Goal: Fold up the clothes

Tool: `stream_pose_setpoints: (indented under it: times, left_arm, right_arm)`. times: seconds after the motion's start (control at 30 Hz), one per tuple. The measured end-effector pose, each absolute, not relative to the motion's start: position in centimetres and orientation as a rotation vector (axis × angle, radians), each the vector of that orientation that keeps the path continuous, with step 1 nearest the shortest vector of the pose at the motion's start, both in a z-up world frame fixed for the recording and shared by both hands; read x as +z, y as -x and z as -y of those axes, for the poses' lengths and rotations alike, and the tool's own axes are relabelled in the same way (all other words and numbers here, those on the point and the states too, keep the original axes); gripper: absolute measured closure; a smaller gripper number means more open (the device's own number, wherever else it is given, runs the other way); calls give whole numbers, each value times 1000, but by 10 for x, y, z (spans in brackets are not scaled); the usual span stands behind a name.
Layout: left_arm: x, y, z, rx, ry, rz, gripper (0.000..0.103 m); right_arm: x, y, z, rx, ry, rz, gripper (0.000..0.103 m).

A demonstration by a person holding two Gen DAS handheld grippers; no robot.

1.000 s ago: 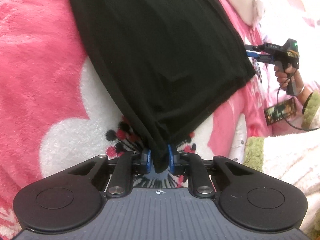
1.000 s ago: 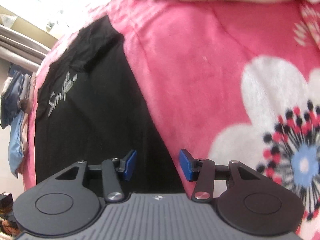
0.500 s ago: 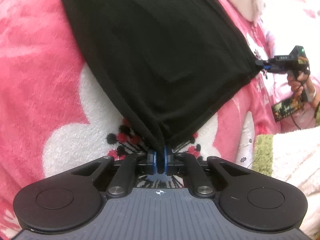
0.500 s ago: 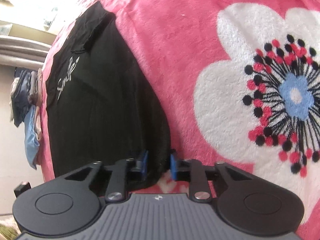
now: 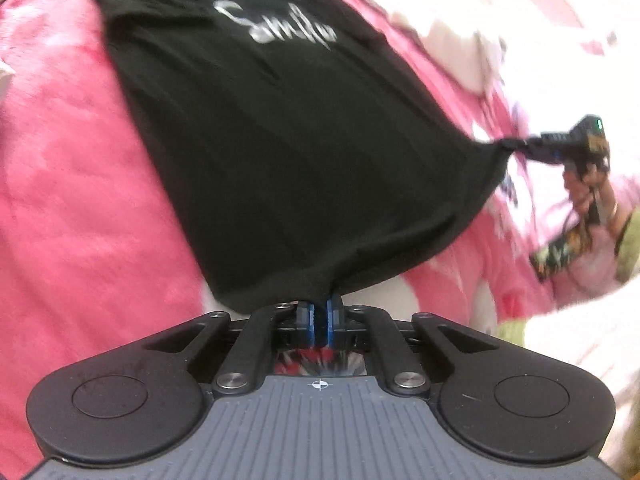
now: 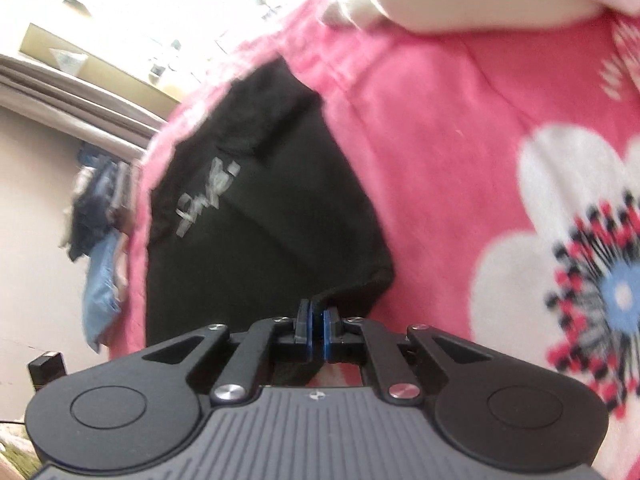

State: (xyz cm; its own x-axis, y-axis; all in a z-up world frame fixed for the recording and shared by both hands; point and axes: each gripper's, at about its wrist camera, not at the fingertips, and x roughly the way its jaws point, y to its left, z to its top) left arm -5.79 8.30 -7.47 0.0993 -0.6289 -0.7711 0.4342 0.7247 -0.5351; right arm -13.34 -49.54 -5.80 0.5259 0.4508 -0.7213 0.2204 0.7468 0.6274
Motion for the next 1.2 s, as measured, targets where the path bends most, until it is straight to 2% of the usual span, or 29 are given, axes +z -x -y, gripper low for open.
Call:
stream_pose_setpoints:
  times: [0.53,0.9,1.2]
  left_arm:
    - [-21,-55,-135,-555,437,-929,100]
    - [-30,-141,-148,-397,541,-803,100]
    - [-47,-202,-160,-316,574,-761,100]
  right_arm:
    - [5,2,475,136,-769,-794,98]
    - [-2,-110,462,114,-765,-721,98]
    - [-30,-190,457,105,-794,-703,98]
